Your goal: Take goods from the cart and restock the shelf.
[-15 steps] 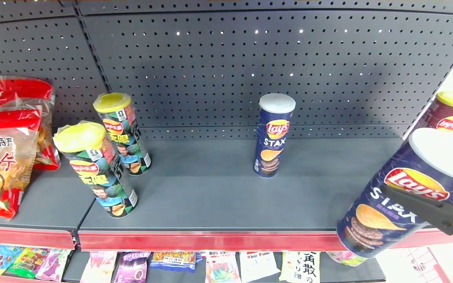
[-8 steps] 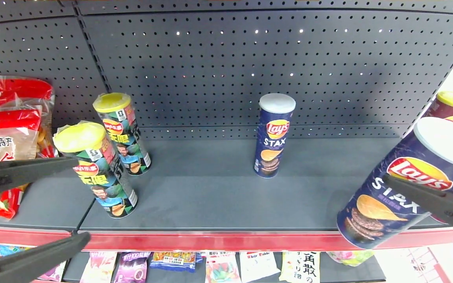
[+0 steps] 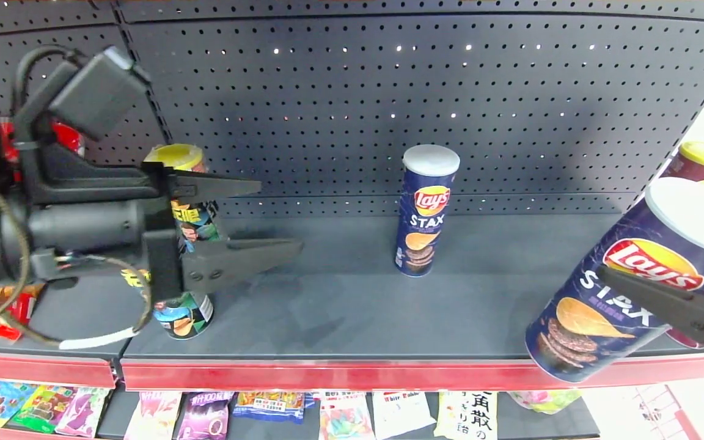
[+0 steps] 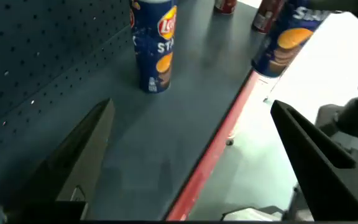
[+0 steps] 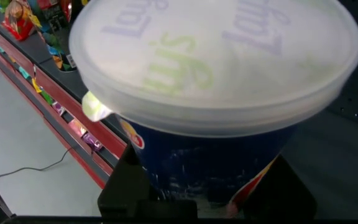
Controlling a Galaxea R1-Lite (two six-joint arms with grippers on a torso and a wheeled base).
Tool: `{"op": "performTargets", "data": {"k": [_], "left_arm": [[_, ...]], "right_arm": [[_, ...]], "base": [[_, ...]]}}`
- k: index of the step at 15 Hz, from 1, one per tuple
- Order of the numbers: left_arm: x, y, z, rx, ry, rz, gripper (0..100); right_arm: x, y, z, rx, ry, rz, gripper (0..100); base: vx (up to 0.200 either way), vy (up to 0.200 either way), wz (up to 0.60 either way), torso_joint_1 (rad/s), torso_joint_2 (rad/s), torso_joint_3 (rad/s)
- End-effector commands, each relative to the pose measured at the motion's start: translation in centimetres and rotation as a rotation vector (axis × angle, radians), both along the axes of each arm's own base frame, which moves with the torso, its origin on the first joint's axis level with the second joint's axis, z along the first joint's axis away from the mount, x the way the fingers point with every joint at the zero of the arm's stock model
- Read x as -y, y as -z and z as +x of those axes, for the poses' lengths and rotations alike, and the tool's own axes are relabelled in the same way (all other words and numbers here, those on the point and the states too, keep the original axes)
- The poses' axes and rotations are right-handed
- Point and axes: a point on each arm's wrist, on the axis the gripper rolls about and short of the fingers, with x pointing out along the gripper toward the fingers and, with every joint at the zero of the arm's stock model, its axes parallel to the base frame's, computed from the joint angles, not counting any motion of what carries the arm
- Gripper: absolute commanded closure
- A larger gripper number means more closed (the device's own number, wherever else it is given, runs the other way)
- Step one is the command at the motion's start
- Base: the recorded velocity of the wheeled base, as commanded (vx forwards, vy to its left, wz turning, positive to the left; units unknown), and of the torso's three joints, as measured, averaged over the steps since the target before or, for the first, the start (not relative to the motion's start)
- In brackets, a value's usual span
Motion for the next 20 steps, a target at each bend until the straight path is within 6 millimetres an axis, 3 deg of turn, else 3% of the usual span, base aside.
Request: {"op": "performTargets", "data": {"k": [1,4,10,20], "left_arm": [[4.4,1.6,4.0,-0.052,0.029,0.045,0],[7.6,2.2,6.2,-0.062,0.071,0.055,0],[9.4,4.2,9.1,-0.090,0.012,0.094,0],[11.9,4.6,13.7,-0.040,-0.018,0.080,0]], "right_arm": [[0.0,0.0,0.1,-0.002,-0.001,-0.001,100],[-0.1,0.1,0.1,-0.007,-0.001,0.000,100],[0.0,-0.3,0.2,-0.001,0.003,0.009,100],[-0.1,-0.3,0.6,-0.009,0.006,0.007,100]], "base": [[0.000,0.000,0.00,0.000,0.00,0.000],[0.000,0.000,0.00,0.000,0.00,0.000],[0.000,0.000,0.00,0.000,0.00,0.000],[0.000,0.000,0.00,0.000,0.00,0.000]]}}
